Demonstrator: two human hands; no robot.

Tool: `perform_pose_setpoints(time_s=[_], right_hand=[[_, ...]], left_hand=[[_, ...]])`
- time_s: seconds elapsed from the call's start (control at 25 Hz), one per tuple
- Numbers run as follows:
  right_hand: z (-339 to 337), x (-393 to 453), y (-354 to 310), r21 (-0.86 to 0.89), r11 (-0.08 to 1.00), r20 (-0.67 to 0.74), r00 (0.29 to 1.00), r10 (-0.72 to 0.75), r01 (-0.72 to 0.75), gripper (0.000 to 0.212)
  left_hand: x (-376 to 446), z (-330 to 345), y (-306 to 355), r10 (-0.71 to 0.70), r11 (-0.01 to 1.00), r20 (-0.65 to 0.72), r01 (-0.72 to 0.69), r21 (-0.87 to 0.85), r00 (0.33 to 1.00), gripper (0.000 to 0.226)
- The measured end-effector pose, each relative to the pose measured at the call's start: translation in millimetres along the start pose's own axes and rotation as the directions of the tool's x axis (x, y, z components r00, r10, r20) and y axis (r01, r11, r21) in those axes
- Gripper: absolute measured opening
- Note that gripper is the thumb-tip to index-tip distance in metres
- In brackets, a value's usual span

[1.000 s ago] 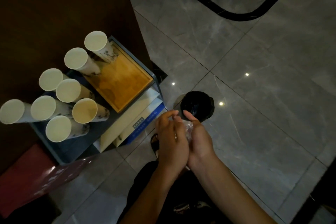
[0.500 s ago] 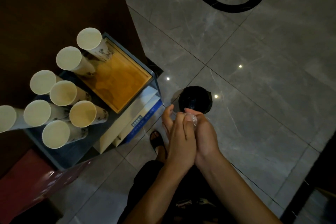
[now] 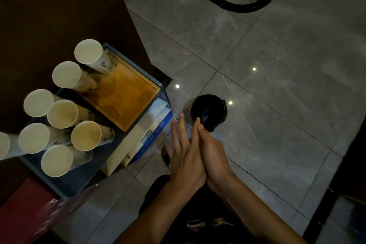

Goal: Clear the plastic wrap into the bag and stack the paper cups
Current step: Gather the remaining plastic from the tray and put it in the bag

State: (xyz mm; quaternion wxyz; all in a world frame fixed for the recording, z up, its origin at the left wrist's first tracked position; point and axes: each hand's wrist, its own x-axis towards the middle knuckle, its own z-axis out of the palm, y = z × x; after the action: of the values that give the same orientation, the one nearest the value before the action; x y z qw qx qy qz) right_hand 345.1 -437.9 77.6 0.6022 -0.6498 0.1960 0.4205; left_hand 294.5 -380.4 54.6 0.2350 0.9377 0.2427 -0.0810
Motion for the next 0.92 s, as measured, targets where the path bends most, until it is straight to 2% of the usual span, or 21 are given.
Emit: perform_pose_setpoints(time_s=[0.04,0.12,0.2,0.28,0.32,0.36,0.4,0.44,0.56,0.68,0.76,0.84,0.92], right_hand=[[1.1,0.8,0.6,-0.042,0.999,-0.014,1.0,0.001,-0.001,0.066],[1.3,4.0,-0.5,-0.119,0.992,-0.062,0.998,0.03,-0.037,0.076],[0.4,7.4,-1.8,-0.167,0.982,-0.106,0.992,0.067,-0.084,0.075],[-0.1,8.0,-3.3,-0.19,0.975,-0.115,0.989,0.095,-0.116,0.078],[-1.7,8.0,-2.5,-0.199,0.972,-0.095,0.989,0.111,-0.128,0.081],[-3.6,7.3,-1.6,-0.194,0.971,-0.058,0.99,0.132,-0.141,0.082],[-6.0,6.3,-1.2,-0.174,0.973,-0.012,0.988,0.153,-0.153,0.082],[-7.0,6.1,-1.4,-0.148,0.976,0.032,0.985,0.168,-0.161,0.079],[0.7,7.2,-2.6,-0.101,0.982,0.075,0.983,0.166,-0.158,0.073],[20.3,3.9,-3.0,-0.007,0.986,0.1,0.981,0.164,-0.164,0.068],[27.0,5.3,-6.3,0.207,0.955,0.126,0.974,0.188,-0.211,0.057],[23.1,13.0,-14.1,0.436,0.86,0.143,0.964,0.225,-0.266,0.046],[19.1,17.8,-23.2,0.533,0.782,0.183,0.946,0.266,-0.323,0.029]], left_hand=[[2.9,-0.9,-1.7,0.022,0.997,0.003,-0.023,0.076,1.0,0.075],[9.4,-2.7,-5.2,0.047,0.993,0.066,-0.053,0.105,0.997,0.077],[12.3,-2.1,-8.0,0.019,1.0,0.216,-0.023,0.016,0.976,0.074],[17.4,-4.6,-11.8,0.002,0.978,0.341,0.069,-0.197,0.94,0.049],[20.4,-8.3,-15.7,-0.011,0.913,0.404,0.174,-0.369,0.915,0.036],[22.9,-13.5,-19.4,-0.022,0.784,0.479,0.312,-0.536,0.877,0.028],[23.6,-19.1,-23.8,-0.017,0.647,0.557,0.433,-0.627,0.831,0.027],[22.8,-24.1,-29.1,0.005,0.581,0.601,0.487,-0.652,0.799,0.027],[11.4,-25.6,-30.5,-0.022,0.599,0.559,0.459,-0.656,0.829,0.026],[0.5,-23.6,-23.2,-0.123,0.454,0.499,0.496,-0.74,0.858,0.036],[-4.9,-26.0,-33.5,-0.066,0.35,0.432,0.426,-0.834,0.9,0.046],[-15.2,-29.8,-43.6,0.075,0.435,0.393,0.325,-0.84,0.916,0.066],[-25.7,-27.6,-48.4,0.16,0.529,0.359,0.227,-0.817,0.919,0.077]])
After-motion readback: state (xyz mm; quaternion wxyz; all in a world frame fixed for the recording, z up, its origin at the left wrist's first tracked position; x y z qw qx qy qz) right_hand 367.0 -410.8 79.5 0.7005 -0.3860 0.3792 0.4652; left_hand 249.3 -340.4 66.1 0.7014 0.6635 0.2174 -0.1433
